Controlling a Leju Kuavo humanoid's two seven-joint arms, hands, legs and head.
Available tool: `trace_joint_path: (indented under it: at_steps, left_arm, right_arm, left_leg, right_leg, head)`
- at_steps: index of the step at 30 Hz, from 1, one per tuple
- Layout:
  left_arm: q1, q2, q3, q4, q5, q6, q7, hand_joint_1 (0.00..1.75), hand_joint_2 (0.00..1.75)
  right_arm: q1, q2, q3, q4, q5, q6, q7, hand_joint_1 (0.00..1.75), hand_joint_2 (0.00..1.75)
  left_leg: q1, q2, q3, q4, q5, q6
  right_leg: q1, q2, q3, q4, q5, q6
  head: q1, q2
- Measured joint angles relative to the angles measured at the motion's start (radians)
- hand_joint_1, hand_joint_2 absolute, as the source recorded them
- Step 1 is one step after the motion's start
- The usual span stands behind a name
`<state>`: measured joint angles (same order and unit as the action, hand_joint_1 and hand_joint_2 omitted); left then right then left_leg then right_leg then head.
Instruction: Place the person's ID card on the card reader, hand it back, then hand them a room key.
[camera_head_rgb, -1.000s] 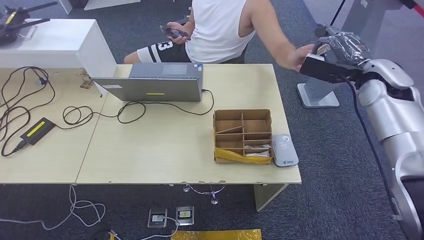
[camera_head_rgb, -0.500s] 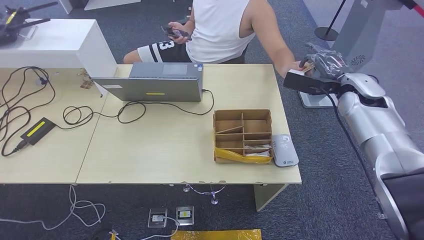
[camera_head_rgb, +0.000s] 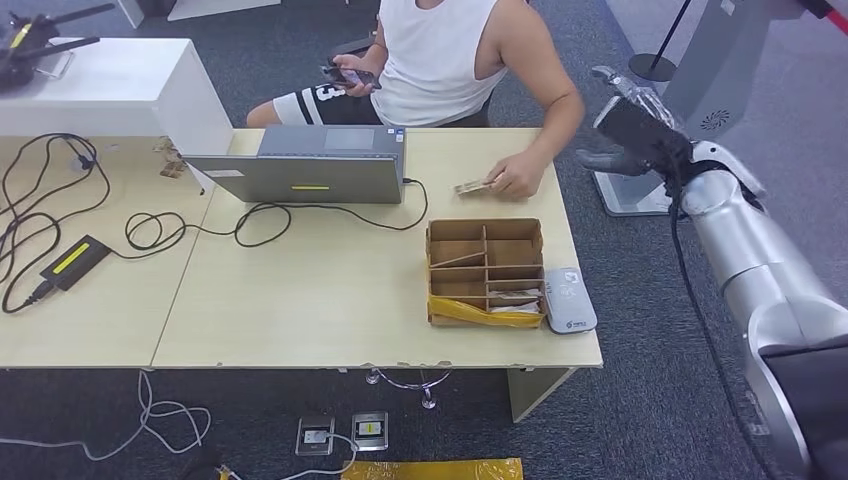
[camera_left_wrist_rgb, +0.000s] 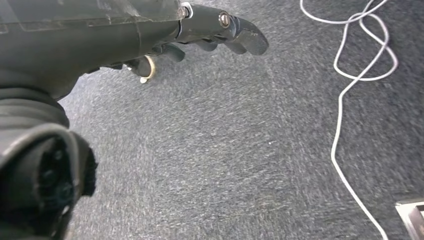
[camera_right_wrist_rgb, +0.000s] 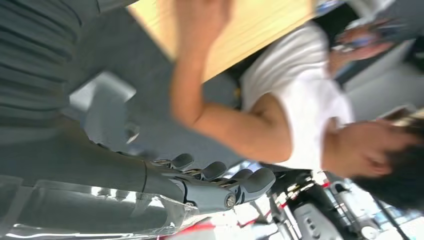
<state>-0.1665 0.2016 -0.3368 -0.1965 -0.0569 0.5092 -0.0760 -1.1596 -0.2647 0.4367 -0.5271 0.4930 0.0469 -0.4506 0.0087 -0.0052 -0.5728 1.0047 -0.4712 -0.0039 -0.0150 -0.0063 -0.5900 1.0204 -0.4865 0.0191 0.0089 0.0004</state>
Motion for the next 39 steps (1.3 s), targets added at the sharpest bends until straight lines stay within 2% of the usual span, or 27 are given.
trace_joint_path:
  at_steps: [4, 7, 14, 21, 27, 39]
  left_arm:
    - [0.018, 0.004, 0.000, 0.000, 0.019, 0.009, -0.022, 0.00, 0.00]
    - [0.029, 0.007, 0.000, 0.000, 0.026, 0.013, -0.033, 0.00, 0.00]
    - [0.041, 0.024, 0.001, 0.001, 0.035, 0.015, -0.038, 0.00, 0.00]
    - [0.044, 0.046, 0.002, 0.002, 0.036, 0.012, -0.038, 0.00, 0.00]
    - [0.044, 0.055, 0.002, 0.002, 0.035, 0.005, -0.038, 0.00, 0.00]
    - [0.044, 0.050, 0.002, 0.002, 0.020, 0.005, -0.027, 0.00, 0.00]
  right_arm:
    - [0.050, -0.007, -0.049, -0.145, -0.211, 0.154, 0.089, 0.00, 1.75]
    - [0.129, -0.029, -0.075, -0.285, -0.317, 0.225, 0.171, 0.00, 1.75]
    - [0.308, -0.100, -0.096, -0.568, -0.314, 0.278, 0.286, 0.00, 1.75]
    - [0.477, -0.161, -0.100, -0.780, -0.263, 0.286, 0.358, 0.00, 1.75]
    - [0.596, -0.192, -0.087, -0.906, -0.105, 0.243, 0.409, 0.00, 1.75]
    - [0.720, -0.184, -0.030, -0.942, 0.196, 0.110, 0.427, 0.00, 1.75]
  left_leg:
    - [0.001, 0.000, 0.001, 0.000, 0.000, 0.000]
    - [0.001, -0.001, 0.001, 0.000, 0.000, 0.000]
    - [0.001, 0.000, 0.001, 0.000, 0.000, 0.000]
    - [0.001, 0.000, 0.001, 0.000, -0.001, -0.001]
    - [0.002, 0.000, 0.001, 0.000, -0.001, -0.001]
    - [0.002, 0.000, 0.000, 0.000, -0.001, -0.001]
  right_leg:
    - [0.001, -0.001, 0.000, 0.000, 0.000, 0.000]
    - [0.001, -0.001, 0.001, -0.001, 0.000, 0.000]
    - [0.001, 0.000, 0.001, -0.001, 0.000, 0.000]
    - [0.001, 0.000, 0.000, -0.001, 0.000, 0.000]
    - [0.002, 0.001, 0.001, -0.001, 0.000, 0.000]
    - [0.002, 0.000, 0.001, -0.001, -0.001, -0.001]
  head:
    - [0.000, 0.000]
    - [0.001, 0.000]
    - [0.000, 0.000]
    - [0.000, 0.000]
    - [0.000, 0.000]
    - [0.000, 0.000]
